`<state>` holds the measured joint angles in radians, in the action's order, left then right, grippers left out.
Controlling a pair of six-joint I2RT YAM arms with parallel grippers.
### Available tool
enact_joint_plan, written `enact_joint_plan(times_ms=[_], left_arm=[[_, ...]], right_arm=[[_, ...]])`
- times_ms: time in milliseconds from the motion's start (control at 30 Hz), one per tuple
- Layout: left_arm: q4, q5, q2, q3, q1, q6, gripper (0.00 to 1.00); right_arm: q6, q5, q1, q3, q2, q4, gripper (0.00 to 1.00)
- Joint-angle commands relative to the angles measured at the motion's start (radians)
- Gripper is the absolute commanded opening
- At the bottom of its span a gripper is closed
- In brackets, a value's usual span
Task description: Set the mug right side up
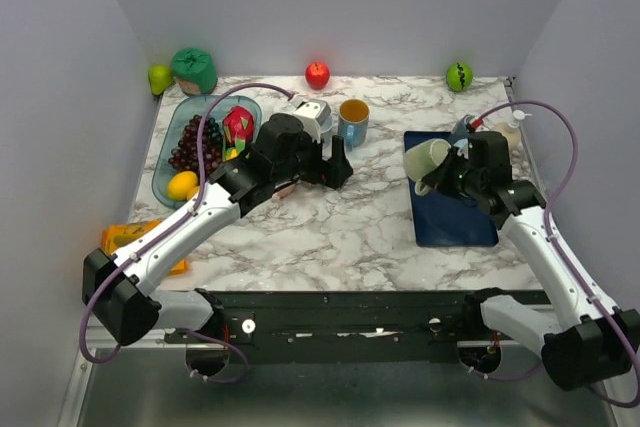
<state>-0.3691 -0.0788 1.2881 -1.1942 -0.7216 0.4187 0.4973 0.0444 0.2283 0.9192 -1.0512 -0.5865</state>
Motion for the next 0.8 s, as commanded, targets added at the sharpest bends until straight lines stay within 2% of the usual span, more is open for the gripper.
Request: enact_joint_plan(times_ms=[0, 333, 500, 767], left_arm=[[0.071, -0.119, -0.044, 0.008, 0.008, 0.058, 0.99], [0.215, -0.275, -0.085, 0.027, 0.014, 0.138, 0.99], [0.298, -0.386, -0.075, 0.021, 0.014, 0.233, 0.99], [0.718, -0.529, 0.003, 0.096, 0.021, 0.56, 0.99]], right_arm=[[0.085, 0.161, 0.038, 0.066, 0.088, 0.149, 0.01], [0.231, 0.325, 0.088, 0.095, 0.197, 0.419, 0.01], [0.285, 0.377, 0.123, 0.116, 0.204, 0.543, 0.01], [0.354, 0.396, 0.172, 0.078, 0.214, 0.731, 0.01]])
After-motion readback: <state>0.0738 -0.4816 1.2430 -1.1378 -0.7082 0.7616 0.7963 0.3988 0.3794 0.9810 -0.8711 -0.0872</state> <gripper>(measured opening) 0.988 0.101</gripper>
